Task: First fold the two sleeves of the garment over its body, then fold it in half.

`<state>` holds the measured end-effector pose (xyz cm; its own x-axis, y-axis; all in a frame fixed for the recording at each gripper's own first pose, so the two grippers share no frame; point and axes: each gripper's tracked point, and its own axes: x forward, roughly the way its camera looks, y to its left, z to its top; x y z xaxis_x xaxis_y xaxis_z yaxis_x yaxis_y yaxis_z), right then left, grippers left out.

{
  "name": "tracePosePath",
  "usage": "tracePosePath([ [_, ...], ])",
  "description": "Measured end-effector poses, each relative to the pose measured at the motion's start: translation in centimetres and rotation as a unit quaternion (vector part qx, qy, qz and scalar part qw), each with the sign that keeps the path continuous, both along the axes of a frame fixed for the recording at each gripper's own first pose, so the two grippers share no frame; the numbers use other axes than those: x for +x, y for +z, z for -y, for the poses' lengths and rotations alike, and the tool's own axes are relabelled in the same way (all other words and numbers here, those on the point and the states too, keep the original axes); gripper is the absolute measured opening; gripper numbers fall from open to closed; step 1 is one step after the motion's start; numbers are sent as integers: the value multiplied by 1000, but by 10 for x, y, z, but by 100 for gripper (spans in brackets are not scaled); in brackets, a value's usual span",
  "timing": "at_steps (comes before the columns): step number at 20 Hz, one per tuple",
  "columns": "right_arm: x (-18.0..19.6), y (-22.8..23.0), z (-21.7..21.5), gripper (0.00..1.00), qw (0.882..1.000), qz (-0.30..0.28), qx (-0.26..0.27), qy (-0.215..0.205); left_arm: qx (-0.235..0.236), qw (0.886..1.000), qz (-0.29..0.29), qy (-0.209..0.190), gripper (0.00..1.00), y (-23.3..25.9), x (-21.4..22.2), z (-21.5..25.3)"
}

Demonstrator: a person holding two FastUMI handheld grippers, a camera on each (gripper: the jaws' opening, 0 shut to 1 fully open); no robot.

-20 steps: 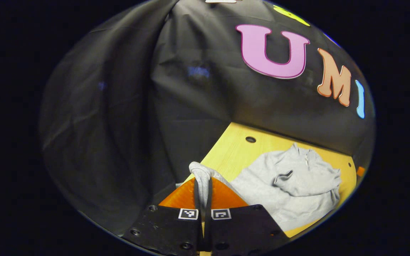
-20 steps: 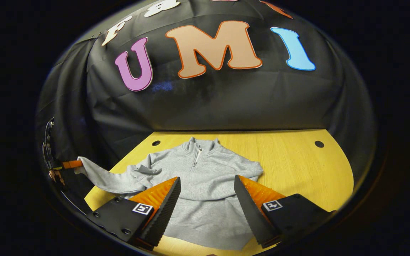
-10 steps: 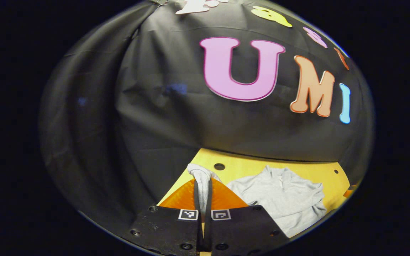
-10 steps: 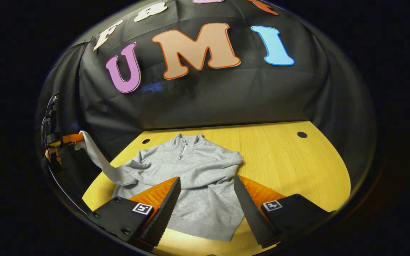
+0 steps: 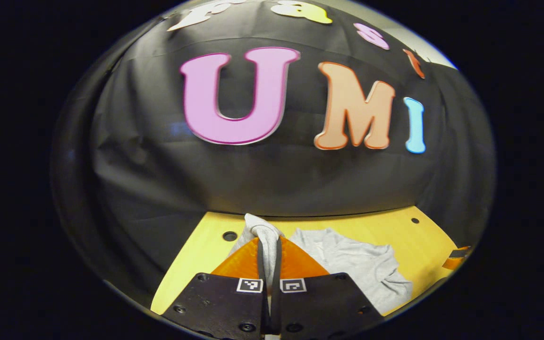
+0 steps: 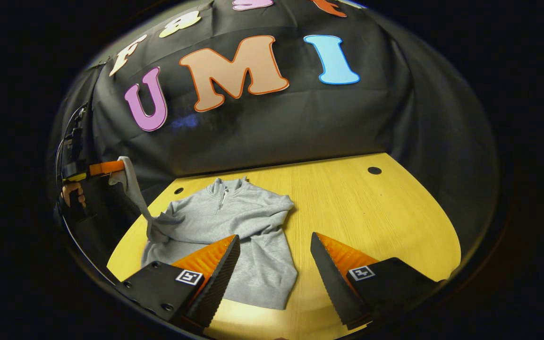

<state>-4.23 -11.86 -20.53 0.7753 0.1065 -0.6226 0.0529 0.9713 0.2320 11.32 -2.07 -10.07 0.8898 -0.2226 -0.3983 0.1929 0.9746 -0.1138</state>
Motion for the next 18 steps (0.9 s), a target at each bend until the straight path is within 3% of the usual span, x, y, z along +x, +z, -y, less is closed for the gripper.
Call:
tracePosePath([
  [11,-25,-2,48,96,999,-5,0,-45,-8,989,-31,-141,0,-21,-13,156],
  [18,-48,-6,76,96,998,-13,-8,-63,4,981,-63,-184,0,-60,-23,216],
])
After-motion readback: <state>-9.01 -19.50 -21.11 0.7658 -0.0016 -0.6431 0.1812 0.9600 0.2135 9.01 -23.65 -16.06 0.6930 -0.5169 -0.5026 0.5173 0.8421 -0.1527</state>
